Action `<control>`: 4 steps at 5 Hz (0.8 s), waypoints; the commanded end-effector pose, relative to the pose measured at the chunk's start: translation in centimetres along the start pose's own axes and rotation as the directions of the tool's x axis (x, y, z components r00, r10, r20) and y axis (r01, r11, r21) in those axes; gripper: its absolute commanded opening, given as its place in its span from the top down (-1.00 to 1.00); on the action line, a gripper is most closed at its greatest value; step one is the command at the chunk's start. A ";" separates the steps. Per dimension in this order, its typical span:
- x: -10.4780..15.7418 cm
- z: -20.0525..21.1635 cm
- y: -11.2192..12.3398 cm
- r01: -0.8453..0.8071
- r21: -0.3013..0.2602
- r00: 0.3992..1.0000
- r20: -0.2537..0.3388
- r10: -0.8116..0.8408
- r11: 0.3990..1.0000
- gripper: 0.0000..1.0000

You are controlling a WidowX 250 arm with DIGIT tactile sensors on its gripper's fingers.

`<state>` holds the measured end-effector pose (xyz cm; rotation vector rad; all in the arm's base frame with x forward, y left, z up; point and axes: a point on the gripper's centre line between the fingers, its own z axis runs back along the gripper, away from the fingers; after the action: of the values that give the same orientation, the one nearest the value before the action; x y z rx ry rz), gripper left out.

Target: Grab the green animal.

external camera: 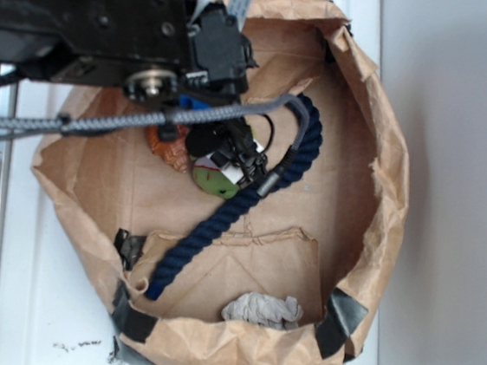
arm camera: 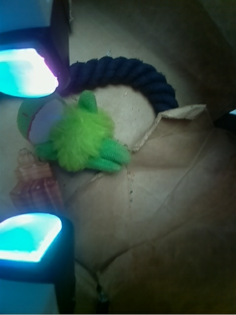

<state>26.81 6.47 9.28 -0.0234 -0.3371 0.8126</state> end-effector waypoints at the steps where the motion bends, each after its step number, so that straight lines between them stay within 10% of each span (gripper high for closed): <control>1: 1.4 0.2 -1.1 -0.003 -0.034 1.000 0.031 0.004 0.999 -1.00; 4: 2.1 -1.3 -1.9 -0.014 -0.139 0.999 0.031 0.018 0.990 -1.00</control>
<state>28.57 6.44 6.62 -0.1370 -0.3593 0.8031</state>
